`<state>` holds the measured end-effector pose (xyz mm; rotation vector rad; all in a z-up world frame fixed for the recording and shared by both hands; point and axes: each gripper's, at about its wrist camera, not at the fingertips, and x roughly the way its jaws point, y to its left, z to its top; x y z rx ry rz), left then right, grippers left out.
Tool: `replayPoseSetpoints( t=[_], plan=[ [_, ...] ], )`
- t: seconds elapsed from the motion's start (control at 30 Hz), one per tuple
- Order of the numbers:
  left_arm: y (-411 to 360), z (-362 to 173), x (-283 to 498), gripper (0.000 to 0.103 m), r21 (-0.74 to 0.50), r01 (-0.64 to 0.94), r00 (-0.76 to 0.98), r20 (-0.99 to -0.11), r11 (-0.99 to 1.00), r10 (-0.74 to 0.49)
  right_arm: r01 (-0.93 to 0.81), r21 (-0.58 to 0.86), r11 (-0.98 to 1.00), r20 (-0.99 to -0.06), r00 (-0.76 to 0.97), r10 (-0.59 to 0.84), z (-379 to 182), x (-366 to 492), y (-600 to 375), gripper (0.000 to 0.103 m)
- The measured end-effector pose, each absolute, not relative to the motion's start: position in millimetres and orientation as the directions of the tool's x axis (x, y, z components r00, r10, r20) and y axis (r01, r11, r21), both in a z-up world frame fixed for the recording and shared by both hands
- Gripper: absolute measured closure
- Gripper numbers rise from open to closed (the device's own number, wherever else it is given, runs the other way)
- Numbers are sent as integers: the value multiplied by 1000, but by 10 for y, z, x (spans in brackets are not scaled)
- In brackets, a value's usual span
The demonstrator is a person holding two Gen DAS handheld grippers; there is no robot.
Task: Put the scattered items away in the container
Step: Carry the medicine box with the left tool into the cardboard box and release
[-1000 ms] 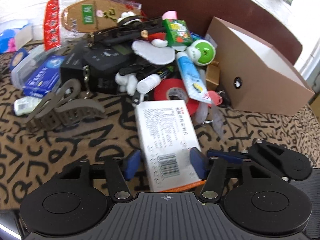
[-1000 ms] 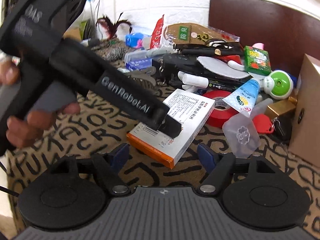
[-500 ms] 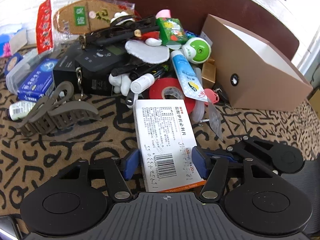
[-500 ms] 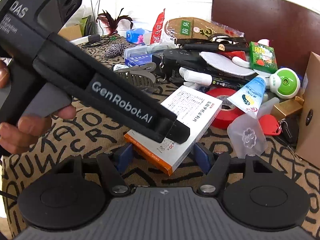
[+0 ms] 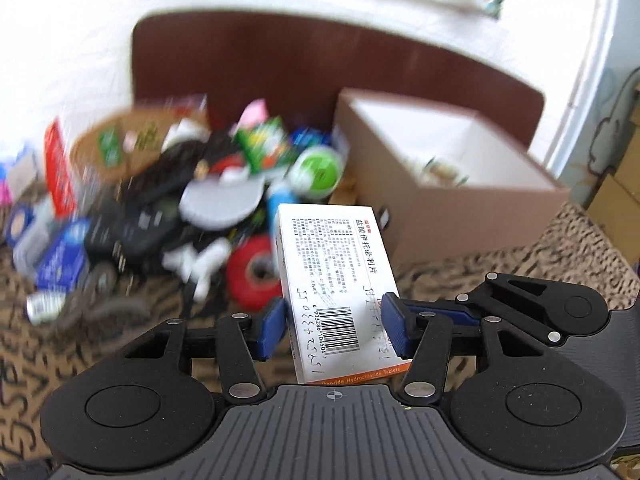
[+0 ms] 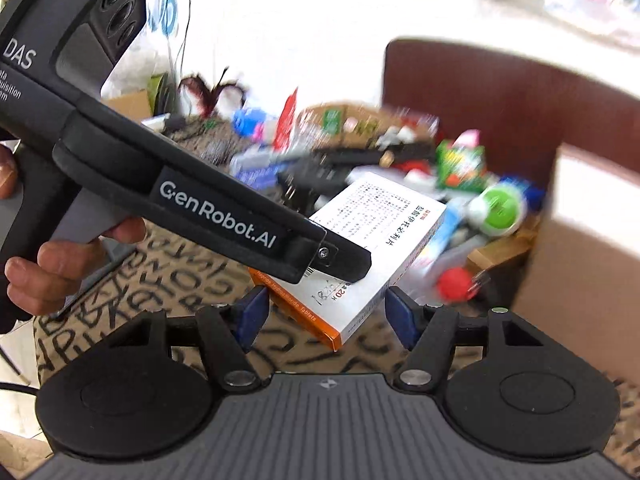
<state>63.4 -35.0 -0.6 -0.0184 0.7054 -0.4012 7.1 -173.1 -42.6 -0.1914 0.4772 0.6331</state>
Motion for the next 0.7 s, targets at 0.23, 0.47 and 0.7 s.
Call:
replayPoseSetpoints(
  t=[0.23, 0.47, 0.7],
  plan=[
    [-812, 455, 891, 48, -138, 430, 722, -541, 892, -432, -539, -87, 838, -405, 787, 465, 26, 227, -2163, 34],
    [-1378, 776, 1302, 48, -105, 488, 738, -480, 867, -474, -467, -148, 872, -384, 839, 385, 344, 635, -2587, 34],
    [-1799, 698, 1851, 47, -113, 496, 716, -509, 861, -479, -459, -128, 879, -451, 817, 360, 342, 1214, -2927, 34]
  ],
)
